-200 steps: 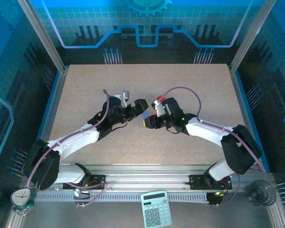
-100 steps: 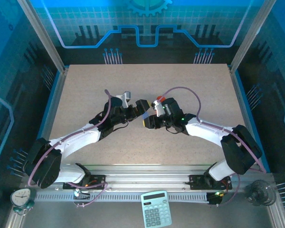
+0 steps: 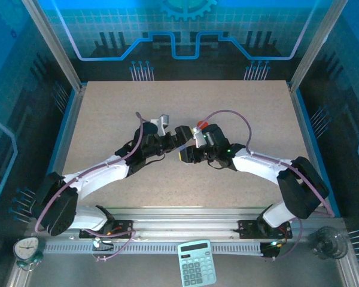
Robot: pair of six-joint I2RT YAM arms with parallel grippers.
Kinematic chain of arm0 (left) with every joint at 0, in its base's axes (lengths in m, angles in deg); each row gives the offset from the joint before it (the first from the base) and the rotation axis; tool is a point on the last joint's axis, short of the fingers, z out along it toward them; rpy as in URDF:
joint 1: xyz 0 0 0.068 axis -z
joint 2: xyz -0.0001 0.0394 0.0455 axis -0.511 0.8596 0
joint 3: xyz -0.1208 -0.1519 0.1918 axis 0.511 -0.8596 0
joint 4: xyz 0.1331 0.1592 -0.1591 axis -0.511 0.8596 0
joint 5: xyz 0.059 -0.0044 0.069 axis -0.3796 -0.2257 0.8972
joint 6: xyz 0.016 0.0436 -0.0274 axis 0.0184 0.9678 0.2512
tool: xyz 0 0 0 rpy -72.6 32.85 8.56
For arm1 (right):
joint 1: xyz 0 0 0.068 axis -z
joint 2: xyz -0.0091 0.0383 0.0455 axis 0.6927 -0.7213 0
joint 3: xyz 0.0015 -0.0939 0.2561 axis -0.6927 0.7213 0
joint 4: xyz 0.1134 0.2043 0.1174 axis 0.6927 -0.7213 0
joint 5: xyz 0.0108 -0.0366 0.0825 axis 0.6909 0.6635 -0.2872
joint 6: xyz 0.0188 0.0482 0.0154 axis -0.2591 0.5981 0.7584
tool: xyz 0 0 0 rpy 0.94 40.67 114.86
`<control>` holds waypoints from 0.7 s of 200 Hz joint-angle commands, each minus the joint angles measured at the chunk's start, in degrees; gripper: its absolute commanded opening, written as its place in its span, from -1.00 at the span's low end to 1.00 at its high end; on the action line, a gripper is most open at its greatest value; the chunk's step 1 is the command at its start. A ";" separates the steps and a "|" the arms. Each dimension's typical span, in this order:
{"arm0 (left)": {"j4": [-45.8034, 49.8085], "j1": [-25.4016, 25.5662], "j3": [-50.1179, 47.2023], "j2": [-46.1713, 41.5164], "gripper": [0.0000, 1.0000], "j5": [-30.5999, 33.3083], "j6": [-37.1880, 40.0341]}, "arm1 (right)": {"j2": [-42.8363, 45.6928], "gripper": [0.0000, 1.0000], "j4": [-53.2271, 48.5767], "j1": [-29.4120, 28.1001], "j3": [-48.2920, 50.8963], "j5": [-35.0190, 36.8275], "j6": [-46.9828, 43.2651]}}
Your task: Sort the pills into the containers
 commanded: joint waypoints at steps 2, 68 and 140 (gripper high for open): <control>-1.38 0.88 2.49 0.02 0.98 -0.23 -0.98 | -0.82 -0.33 1.83 -0.59 -0.30 -0.73 -0.03; 5.58 1.10 -0.98 -5.01 0.98 11.18 -0.73 | 0.16 -0.32 1.60 0.36 0.30 0.64 0.54; 4.82 0.94 -3.47 -3.82 0.98 10.94 -1.69 | 2.01 -0.32 2.30 0.68 -0.20 -1.21 2.03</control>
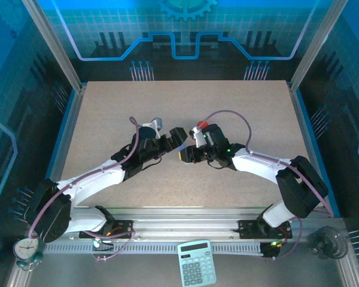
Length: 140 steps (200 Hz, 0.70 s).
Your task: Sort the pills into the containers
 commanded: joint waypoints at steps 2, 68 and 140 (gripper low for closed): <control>-0.45 0.30 -0.43 0.47 0.98 0.89 -0.95 | 2.42 -0.32 1.96 0.28 -0.15 -1.21 1.17; -2.48 0.25 1.51 2.88 0.98 -0.98 -1.22 | 2.66 -0.32 2.05 -1.15 -0.66 -1.93 1.09; 0.78 0.40 1.07 -1.10 0.98 1.36 -1.08 | 0.25 -0.32 2.81 -1.27 -0.49 -0.78 0.95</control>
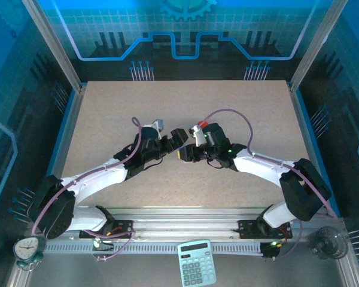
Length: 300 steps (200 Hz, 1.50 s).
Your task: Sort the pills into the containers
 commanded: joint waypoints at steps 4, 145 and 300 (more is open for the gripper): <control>0.87 0.42 0.85 -3.21 0.98 1.48 -0.40 | -1.53 -0.32 1.52 -0.68 -0.49 -0.40 0.17; -0.66 0.60 1.00 -1.01 0.98 0.94 -0.72 | -1.65 -0.32 1.65 -0.66 -1.17 -1.33 0.44; -2.67 1.78 3.00 -0.07 0.98 -0.28 -1.74 | -3.89 -0.32 3.20 -2.09 -0.66 -1.59 1.14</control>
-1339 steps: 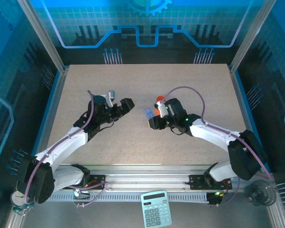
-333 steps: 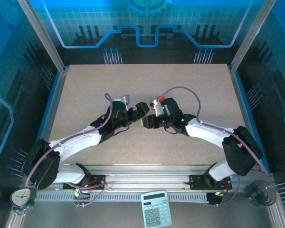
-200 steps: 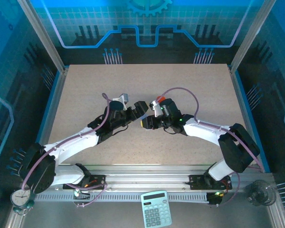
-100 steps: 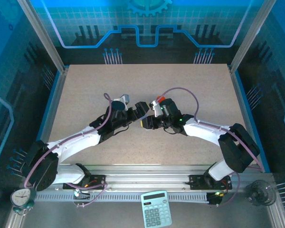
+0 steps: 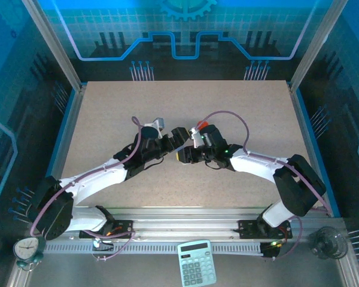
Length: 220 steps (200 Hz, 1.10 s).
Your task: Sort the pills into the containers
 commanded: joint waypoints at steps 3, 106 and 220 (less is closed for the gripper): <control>-2.02 0.86 2.16 0.36 0.98 -0.74 -1.02 | -0.80 -0.32 2.04 -1.41 -0.65 -1.55 0.14; 5.51 1.72 0.79 -3.27 0.98 7.47 -0.62 | 0.21 -0.33 1.71 -0.49 0.09 -0.32 0.65; 2.03 1.72 -0.46 -1.31 0.98 5.95 -0.85 | 1.72 -0.33 2.39 -1.09 -0.49 -2.10 1.37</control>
